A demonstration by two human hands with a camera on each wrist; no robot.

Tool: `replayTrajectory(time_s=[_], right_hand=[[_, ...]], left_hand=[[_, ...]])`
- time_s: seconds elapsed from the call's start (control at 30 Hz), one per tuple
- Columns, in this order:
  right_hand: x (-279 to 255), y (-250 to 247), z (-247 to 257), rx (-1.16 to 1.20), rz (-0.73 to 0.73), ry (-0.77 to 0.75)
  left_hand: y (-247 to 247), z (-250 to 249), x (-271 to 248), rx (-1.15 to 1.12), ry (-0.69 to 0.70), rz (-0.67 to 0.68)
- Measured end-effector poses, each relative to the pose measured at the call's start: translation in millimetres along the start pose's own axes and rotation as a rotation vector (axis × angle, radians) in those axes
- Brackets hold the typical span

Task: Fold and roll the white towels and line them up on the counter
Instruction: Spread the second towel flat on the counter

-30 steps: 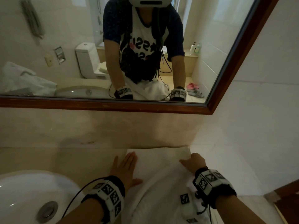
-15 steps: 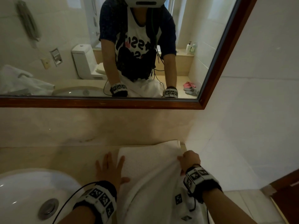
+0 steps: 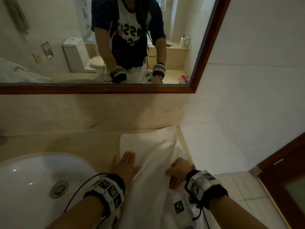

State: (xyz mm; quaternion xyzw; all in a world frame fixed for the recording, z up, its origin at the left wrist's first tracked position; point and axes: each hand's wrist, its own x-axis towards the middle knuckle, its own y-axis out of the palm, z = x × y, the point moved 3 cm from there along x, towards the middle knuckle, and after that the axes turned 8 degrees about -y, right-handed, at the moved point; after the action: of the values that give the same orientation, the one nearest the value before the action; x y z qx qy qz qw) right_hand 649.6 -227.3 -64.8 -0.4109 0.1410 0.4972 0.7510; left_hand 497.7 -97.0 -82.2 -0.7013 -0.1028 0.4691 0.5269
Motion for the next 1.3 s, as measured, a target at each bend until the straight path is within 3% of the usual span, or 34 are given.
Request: replayTrajectory(time_s=[0.3, 0.37, 0.47, 0.53, 0.6, 0.7, 0.77, 0.8, 0.87, 0.93, 1.0, 1.03, 1.17, 1.3], right_hand=[[-8.4, -34.2, -38.3, -0.123, -0.416, -0.05], [-8.7, -30.7, -48.4, -0.053, -0.386, -0.084], [-19.5, -16.5, -51.9, 0.263, -0.274, -0.062], [-28.6, -13.3, -49.5, 0.39, -0.211, -0.081], [-36.1, -16.9, -35.8, 0.43, -0.248, -0.194], [-50.2, -7.3, 19.4, 0.4, -0.144, -0.468], [-59.1, 15.1, 57.6, 0.234, 0.117, -0.599], [-63.5, 25.7, 70.9, 0.137, 0.242, -0.635], [-61.2, 37.1, 78.6, 0.028, 0.342, -0.592], [-45.8, 40.2, 58.8, -0.249, 0.318, -0.52], [-28.3, 44.2, 23.5, -0.736, 0.269, -0.482], [-19.6, 46.5, 4.8, -0.858, 0.238, -0.448], [5.6, 39.1, -22.9, -0.884, 0.093, -0.346], [35.4, 4.9, -17.4, -0.871, 0.058, -0.254]], left_hand=[[12.3, 5.1, 2.6, 0.104, -0.02, -0.041], [12.8, 0.8, 2.2, 0.11, -0.03, -0.056], [6.6, 0.1, -8.0, 0.074, -0.078, -0.102], [0.0, -3.0, -23.9, -0.111, -0.077, -0.195], [-7.3, -10.3, -43.2, -0.441, -0.034, -0.272], [-29.2, -26.4, -71.7, -1.09, 0.01, -0.099], [-44.2, -21.9, -73.6, -1.528, -0.033, 0.076], [-48.4, -12.1, -71.0, -1.594, -0.056, 0.067], [-51.5, 18.2, -63.9, -1.495, -0.166, -0.103], [-45.9, 59.0, -52.3, -1.211, -0.305, -0.3], [-35.5, 97.6, -43.2, -0.905, -0.442, -0.325], [-29.8, 113.1, -39.4, -0.81, -0.505, -0.312], [-5.1, 156.6, -25.3, -0.783, -0.593, -0.318], [6.6, 169.9, 1.6, -0.899, -0.537, -0.34]])
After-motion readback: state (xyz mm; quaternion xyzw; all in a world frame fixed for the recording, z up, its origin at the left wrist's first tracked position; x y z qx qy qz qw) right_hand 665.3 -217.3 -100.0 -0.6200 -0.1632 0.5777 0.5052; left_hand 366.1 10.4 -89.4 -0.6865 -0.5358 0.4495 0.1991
